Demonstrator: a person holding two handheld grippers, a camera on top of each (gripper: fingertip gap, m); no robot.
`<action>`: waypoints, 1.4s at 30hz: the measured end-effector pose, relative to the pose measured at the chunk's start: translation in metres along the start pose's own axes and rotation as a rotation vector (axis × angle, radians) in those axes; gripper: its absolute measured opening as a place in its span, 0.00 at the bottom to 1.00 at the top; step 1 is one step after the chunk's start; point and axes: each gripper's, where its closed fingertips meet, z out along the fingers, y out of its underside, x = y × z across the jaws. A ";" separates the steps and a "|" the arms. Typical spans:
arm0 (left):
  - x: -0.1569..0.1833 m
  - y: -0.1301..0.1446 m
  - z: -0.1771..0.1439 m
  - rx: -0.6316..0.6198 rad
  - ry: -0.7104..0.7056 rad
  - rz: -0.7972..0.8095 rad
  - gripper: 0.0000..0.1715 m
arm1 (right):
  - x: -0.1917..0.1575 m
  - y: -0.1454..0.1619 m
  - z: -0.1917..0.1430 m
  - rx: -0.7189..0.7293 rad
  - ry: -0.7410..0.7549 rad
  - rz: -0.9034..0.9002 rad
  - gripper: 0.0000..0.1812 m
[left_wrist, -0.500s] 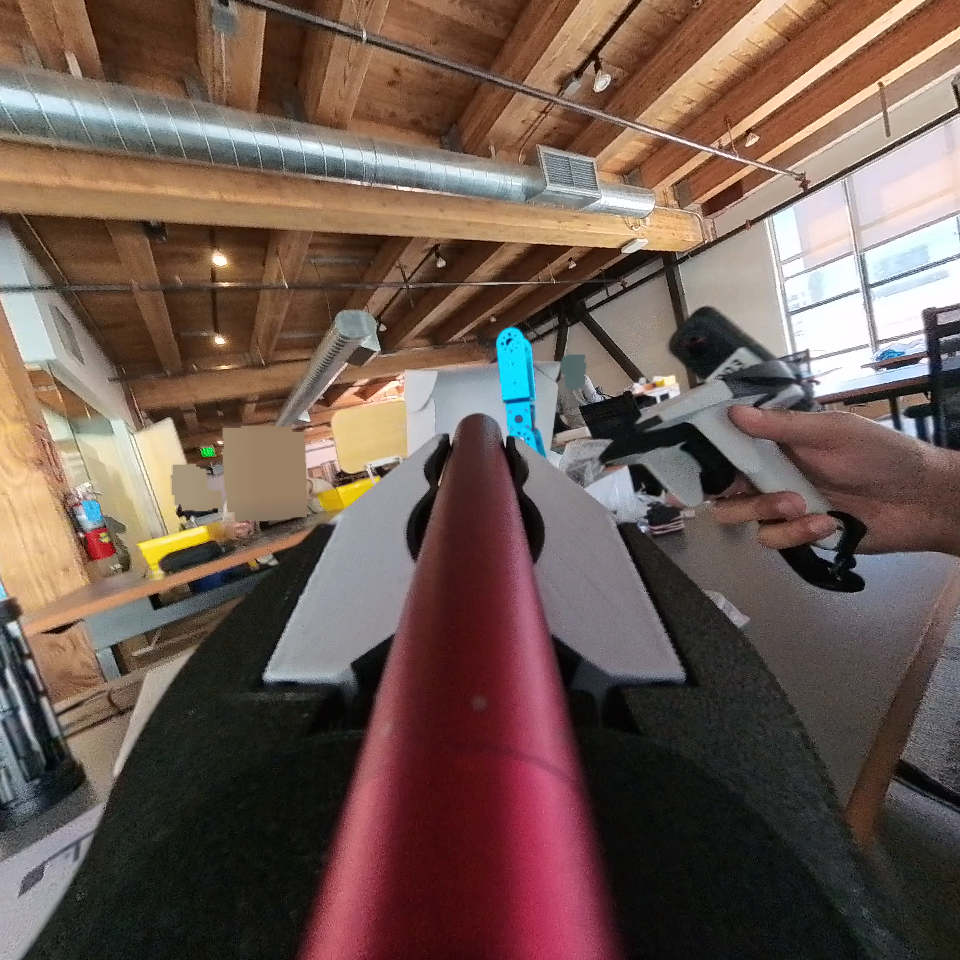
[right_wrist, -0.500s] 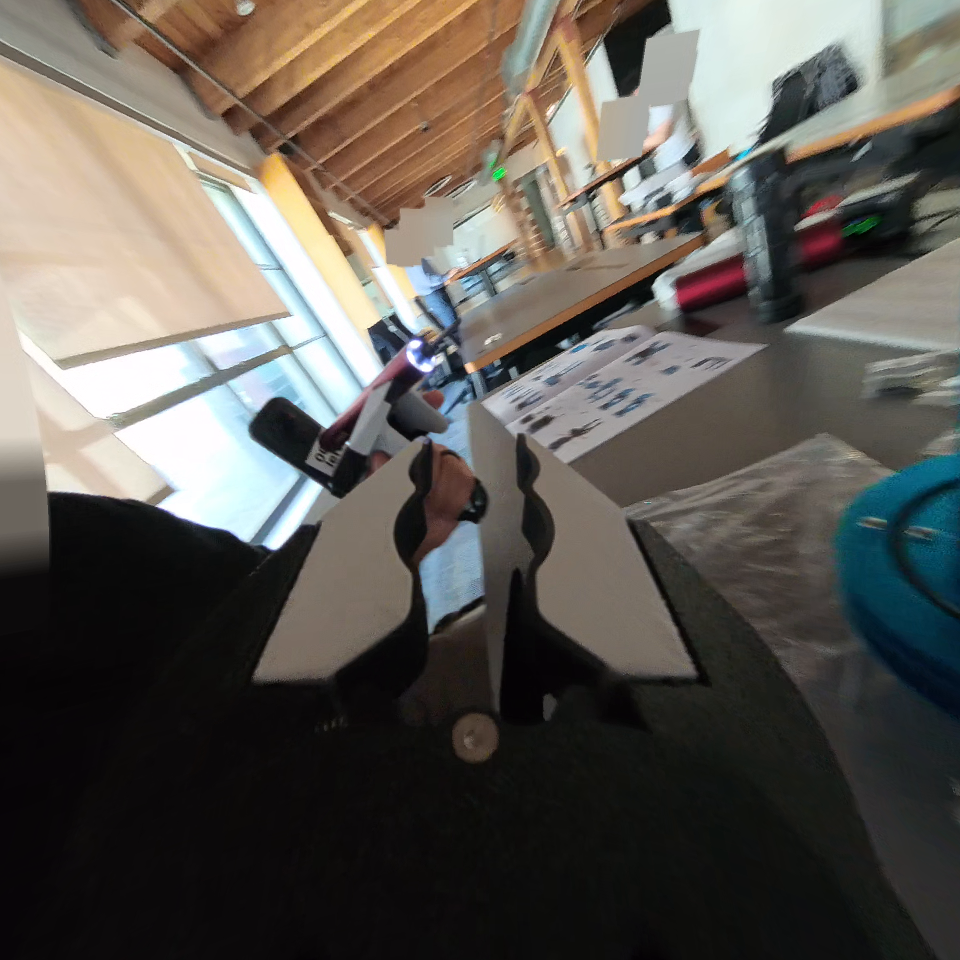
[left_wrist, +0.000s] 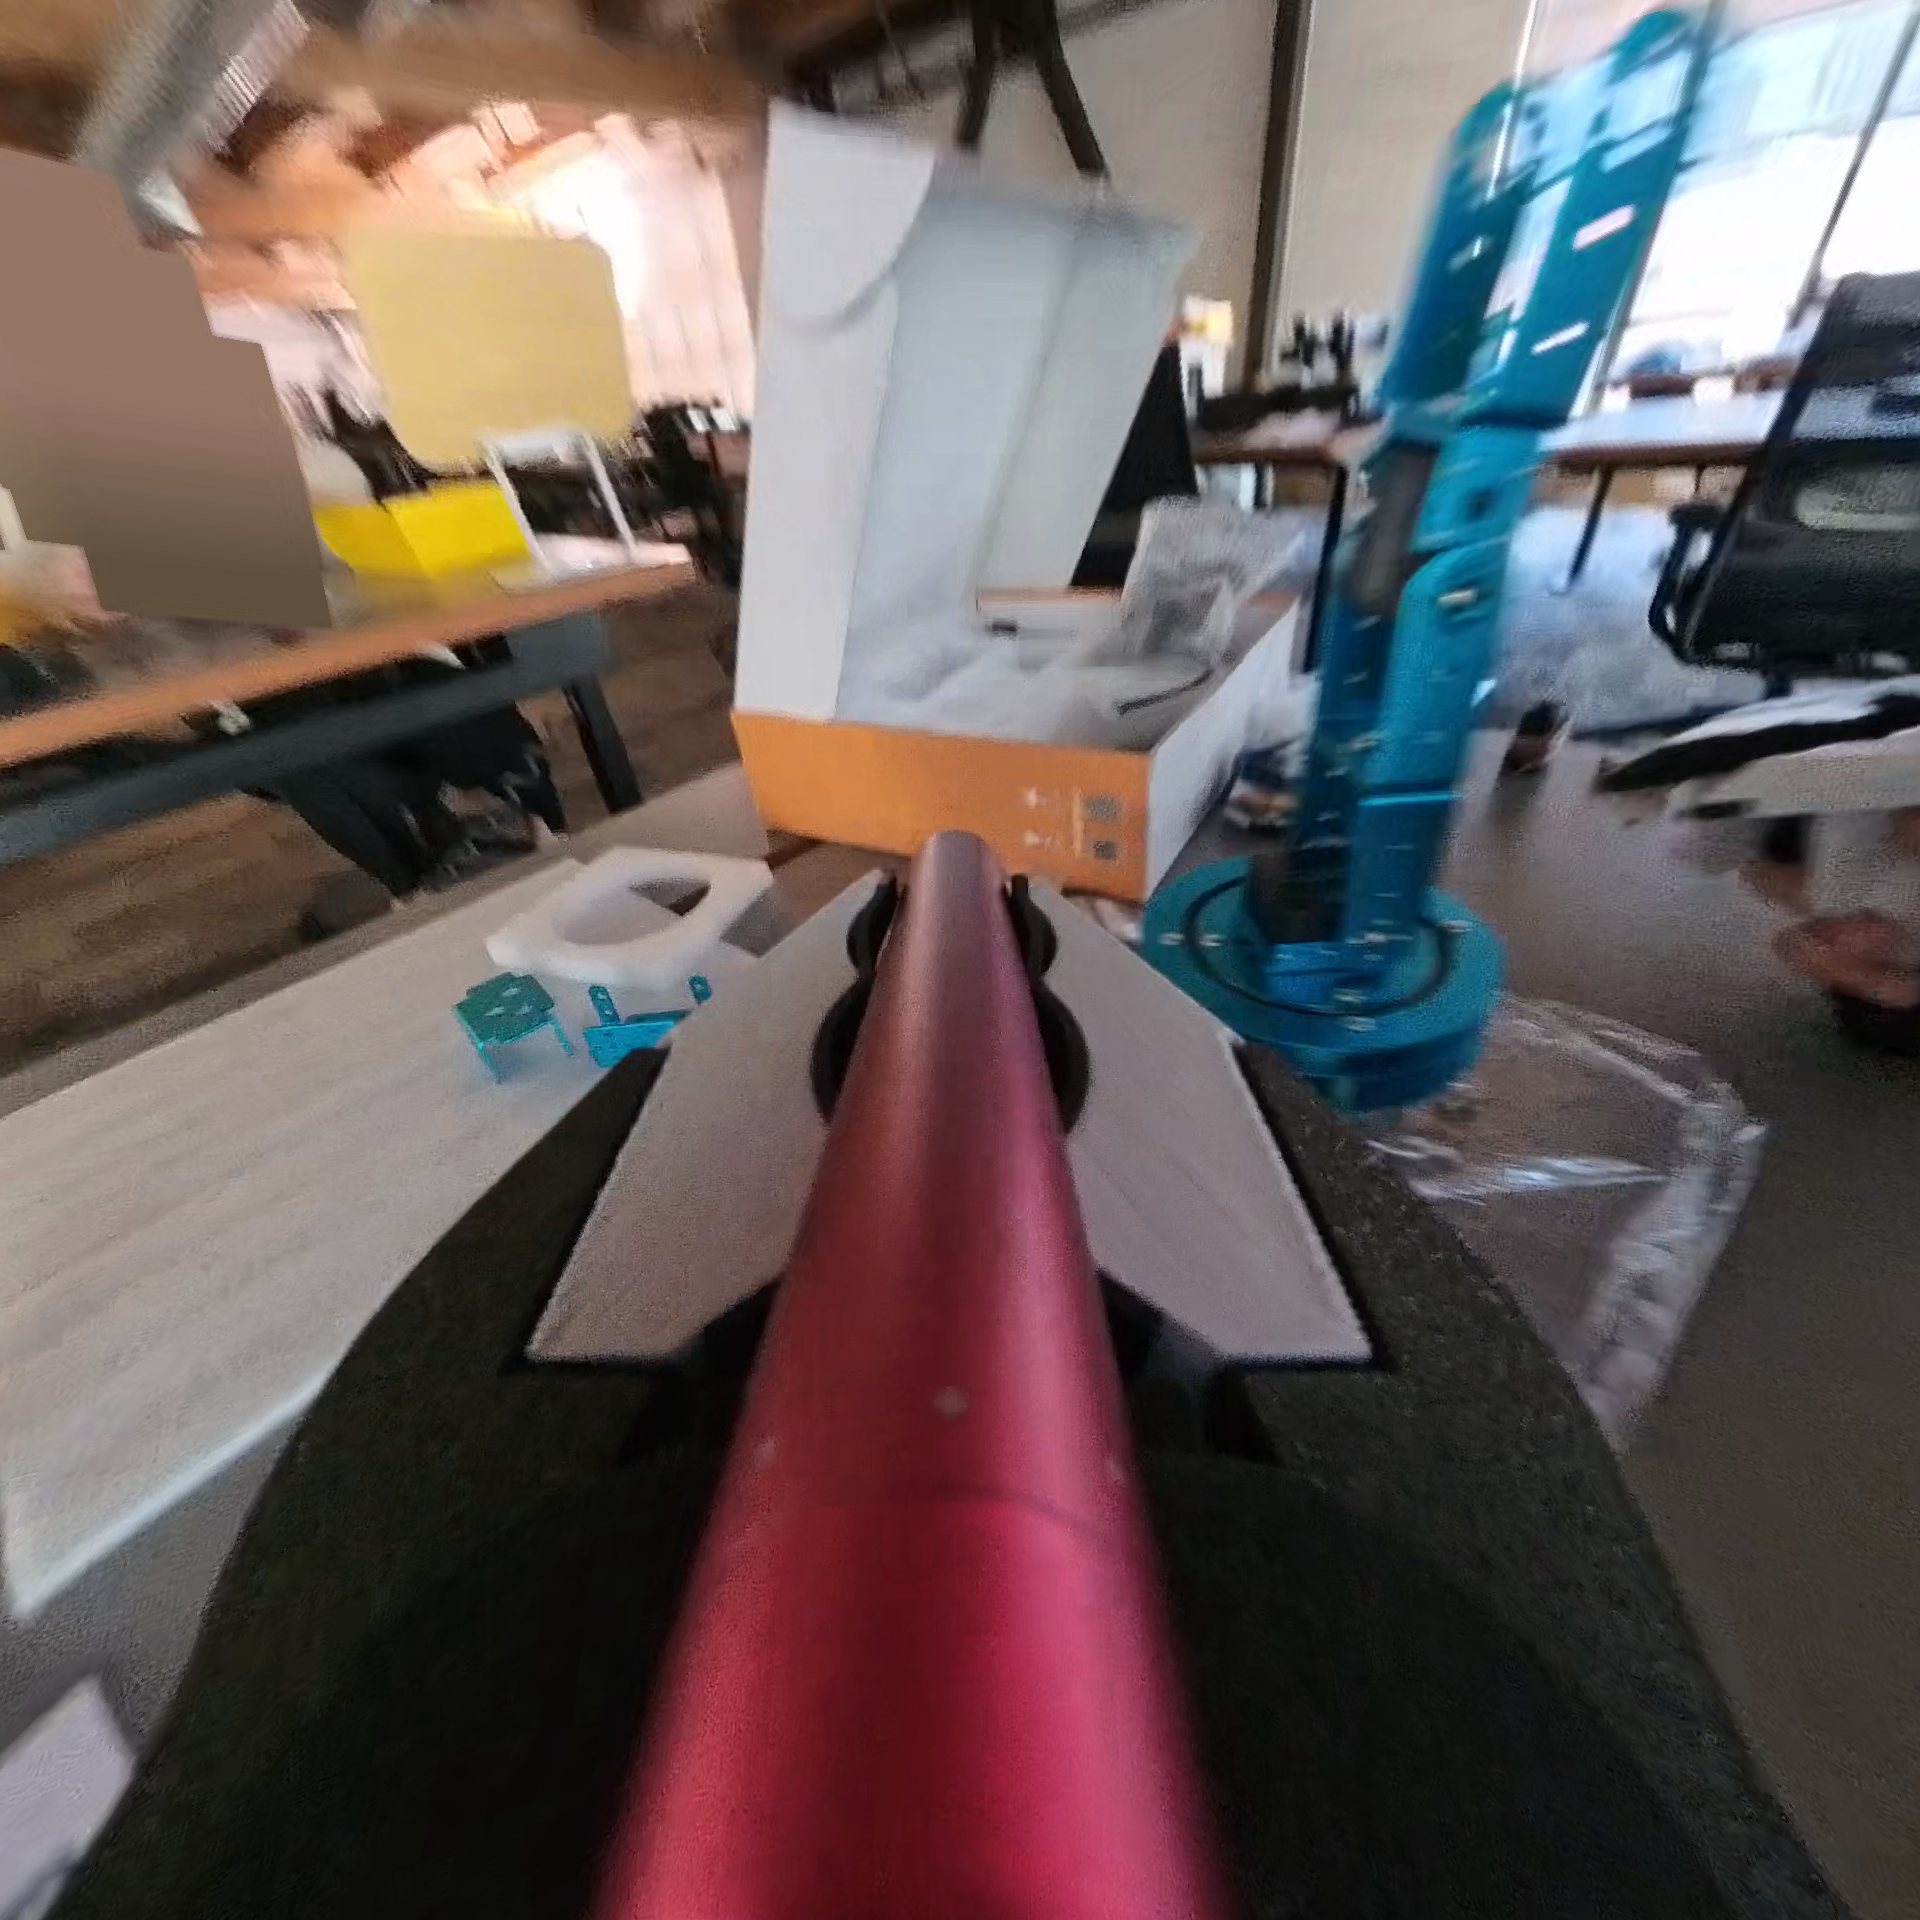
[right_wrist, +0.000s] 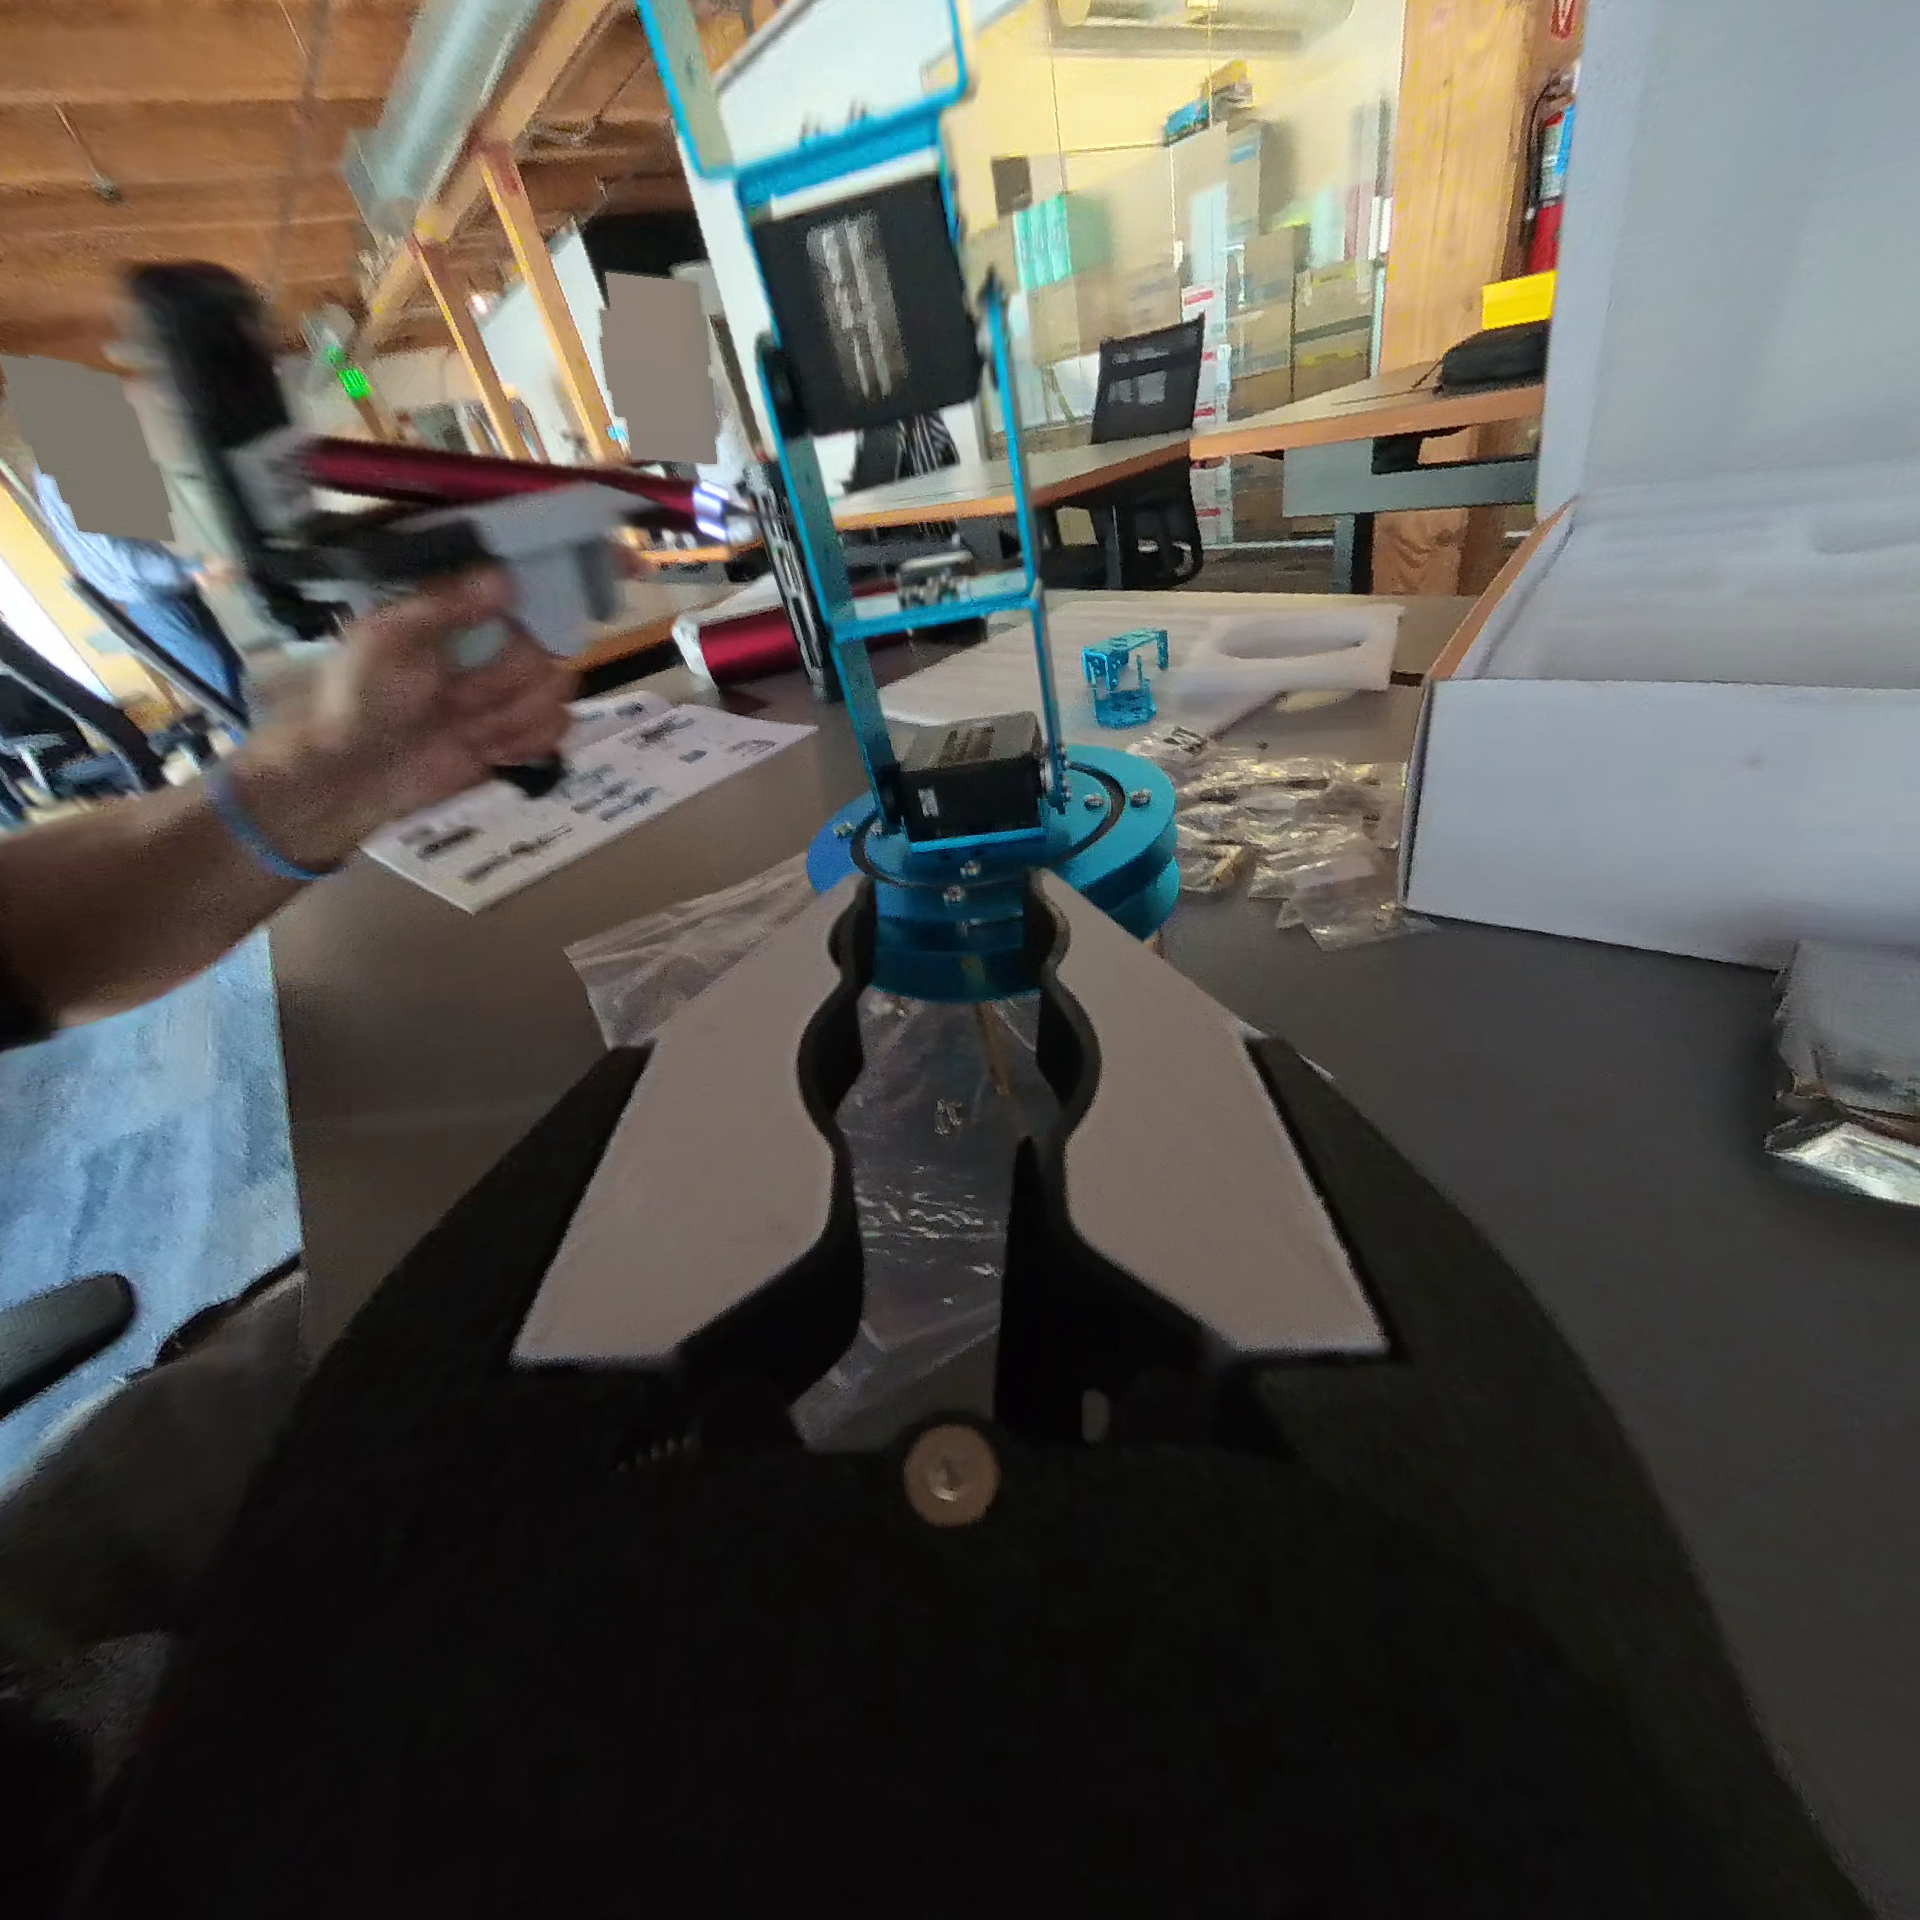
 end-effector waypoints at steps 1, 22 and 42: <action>-0.013 0.008 0.025 -0.059 0.031 -0.003 0.13 | 0.000 -0.006 -0.003 0.036 -0.003 0.009 0.15; -0.082 0.131 0.196 -0.446 0.191 -0.090 0.13 | 0.009 0.011 0.002 -0.044 0.071 0.011 0.15; -0.079 0.123 0.194 -0.419 0.193 -0.084 0.13 | 0.009 0.014 0.004 -0.060 0.063 0.030 0.15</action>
